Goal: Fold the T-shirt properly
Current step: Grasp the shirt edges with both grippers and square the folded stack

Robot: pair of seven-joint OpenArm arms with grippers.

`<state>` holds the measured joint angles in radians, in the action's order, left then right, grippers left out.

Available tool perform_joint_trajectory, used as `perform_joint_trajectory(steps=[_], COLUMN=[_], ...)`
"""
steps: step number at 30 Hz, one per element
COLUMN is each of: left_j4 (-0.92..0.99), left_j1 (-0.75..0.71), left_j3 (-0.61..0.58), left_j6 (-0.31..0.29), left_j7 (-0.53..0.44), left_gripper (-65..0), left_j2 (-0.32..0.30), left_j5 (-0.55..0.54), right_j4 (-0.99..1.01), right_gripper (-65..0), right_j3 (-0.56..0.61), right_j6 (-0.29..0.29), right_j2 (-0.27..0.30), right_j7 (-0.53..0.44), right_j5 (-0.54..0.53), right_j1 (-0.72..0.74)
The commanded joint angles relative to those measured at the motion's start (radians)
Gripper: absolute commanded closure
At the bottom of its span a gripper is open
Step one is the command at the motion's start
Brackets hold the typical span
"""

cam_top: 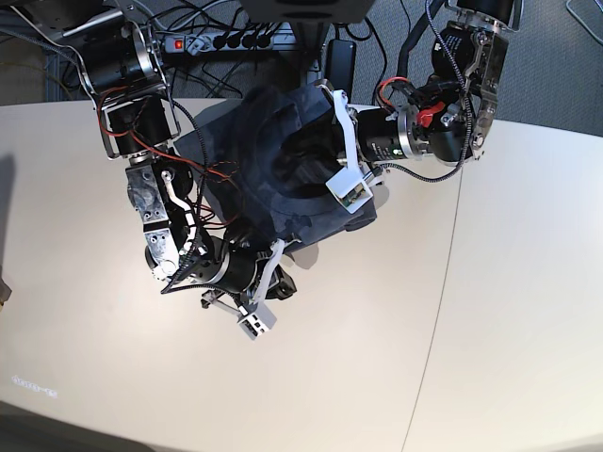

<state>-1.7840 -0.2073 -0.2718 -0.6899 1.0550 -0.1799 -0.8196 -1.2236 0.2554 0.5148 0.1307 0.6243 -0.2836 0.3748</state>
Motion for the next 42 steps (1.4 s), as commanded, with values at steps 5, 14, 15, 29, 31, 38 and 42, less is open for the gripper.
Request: perform_joint_trajectory(steps=[5, 14, 15, 29, 31, 38, 42], left_j4=[0.04, 0.264, 0.283, 0.398, 0.398, 0.398, 0.398], left_j1=[0.017, 0.142, 0.158, 0.39, 0.416, 0.473, 0.476], left_j3=[0.001, 0.001, 0.001, 0.001, 0.001, 0.001, 0.001], left_j6=[-0.008, -0.008, -0.008, -0.008, -0.008, -0.008, -0.008], left_j7=[-0.014, -0.069, -0.069, -0.094, -0.111, -0.169, -0.168], left_gripper=[0.0, 0.0, 0.0, 0.0, 0.0, 0.0, 0.0], left_j2=[-0.004, -0.098, -0.106, -0.12, -0.12, -0.113, -0.083], left_j5=[0.059, 0.106, 0.106, 0.14, 0.156, 0.155, 0.159], right_j4=[-0.014, -0.014, -0.014, -0.022, -0.023, -0.057, -0.133], right_gripper=[0.0, 0.0, 0.0, 0.0, 0.0, 0.0, 0.0], right_j3=[-0.005, -0.005, -0.005, -0.016, -0.026, -0.113, -0.169], right_j6=[0.039, 0.039, 0.039, 0.039, 0.039, 0.04, 0.042], right_j2=[0.007, 0.026, 0.033, 0.15, 0.158, 0.156, 0.15], right_j7=[-0.013, 0.02, 0.02, 0.116, 0.113, 0.113, 0.113], right_j5=[-0.012, -0.013, -0.013, -0.207, -0.208, -0.266, -0.285], right_j1=[0.027, 0.027, 0.026, -0.031, -0.064, -0.206, -0.304])
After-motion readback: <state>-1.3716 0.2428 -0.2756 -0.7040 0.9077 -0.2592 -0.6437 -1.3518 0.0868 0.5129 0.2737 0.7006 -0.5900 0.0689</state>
